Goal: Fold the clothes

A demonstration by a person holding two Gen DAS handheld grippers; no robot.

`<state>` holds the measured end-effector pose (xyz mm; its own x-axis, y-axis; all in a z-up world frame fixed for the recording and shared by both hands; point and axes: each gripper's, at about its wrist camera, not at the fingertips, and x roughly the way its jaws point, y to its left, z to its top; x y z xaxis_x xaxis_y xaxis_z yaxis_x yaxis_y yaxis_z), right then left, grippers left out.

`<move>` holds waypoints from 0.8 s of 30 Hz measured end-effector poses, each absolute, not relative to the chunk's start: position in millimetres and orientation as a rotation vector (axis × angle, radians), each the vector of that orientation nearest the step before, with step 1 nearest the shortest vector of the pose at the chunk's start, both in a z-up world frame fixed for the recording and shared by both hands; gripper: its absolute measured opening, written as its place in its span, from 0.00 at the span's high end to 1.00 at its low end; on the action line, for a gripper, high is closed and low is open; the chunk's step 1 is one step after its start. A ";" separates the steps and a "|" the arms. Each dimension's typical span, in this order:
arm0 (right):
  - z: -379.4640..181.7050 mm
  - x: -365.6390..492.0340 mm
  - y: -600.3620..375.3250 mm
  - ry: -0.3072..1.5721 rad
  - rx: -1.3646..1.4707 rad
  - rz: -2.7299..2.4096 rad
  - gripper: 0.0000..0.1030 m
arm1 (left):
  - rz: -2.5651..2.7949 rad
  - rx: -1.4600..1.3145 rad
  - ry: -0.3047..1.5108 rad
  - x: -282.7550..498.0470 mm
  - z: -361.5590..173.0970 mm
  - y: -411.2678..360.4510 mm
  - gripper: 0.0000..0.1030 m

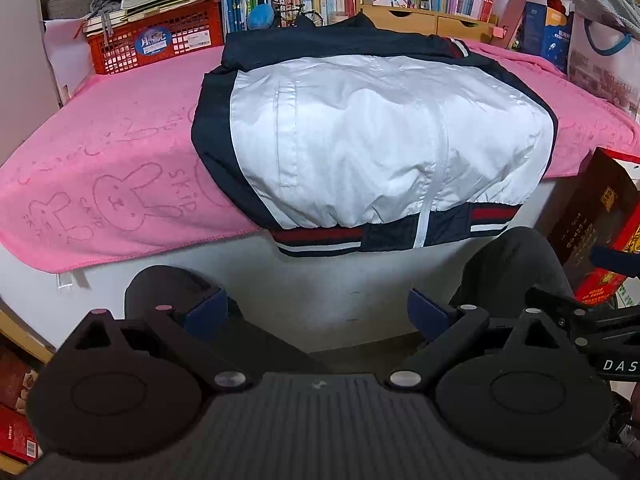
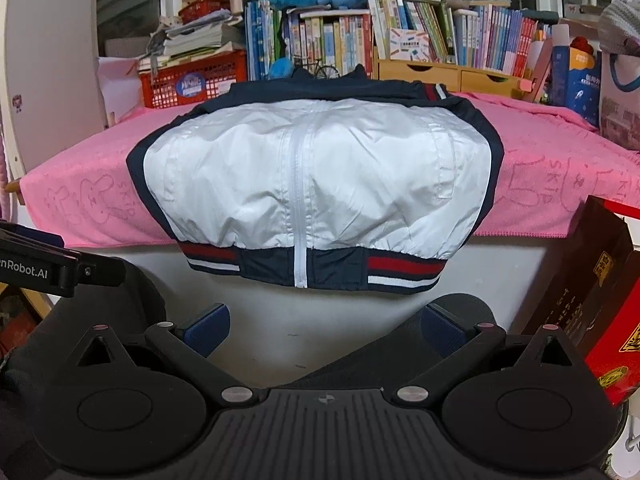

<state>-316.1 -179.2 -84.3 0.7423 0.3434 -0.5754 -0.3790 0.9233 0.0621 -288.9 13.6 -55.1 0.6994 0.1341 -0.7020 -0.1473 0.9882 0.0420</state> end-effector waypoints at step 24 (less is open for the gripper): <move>-92.9 -234.4 -250.0 0.442 -0.090 0.464 0.00 | -0.053 0.075 0.688 -238.0 -72.3 107.3 0.00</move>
<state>-234.4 -250.0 -92.9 0.8020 0.4129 -0.4316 -0.4514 0.8922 0.0147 -238.0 107.3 -72.3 0.7711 -0.0243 -0.6363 0.0740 0.9959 0.0516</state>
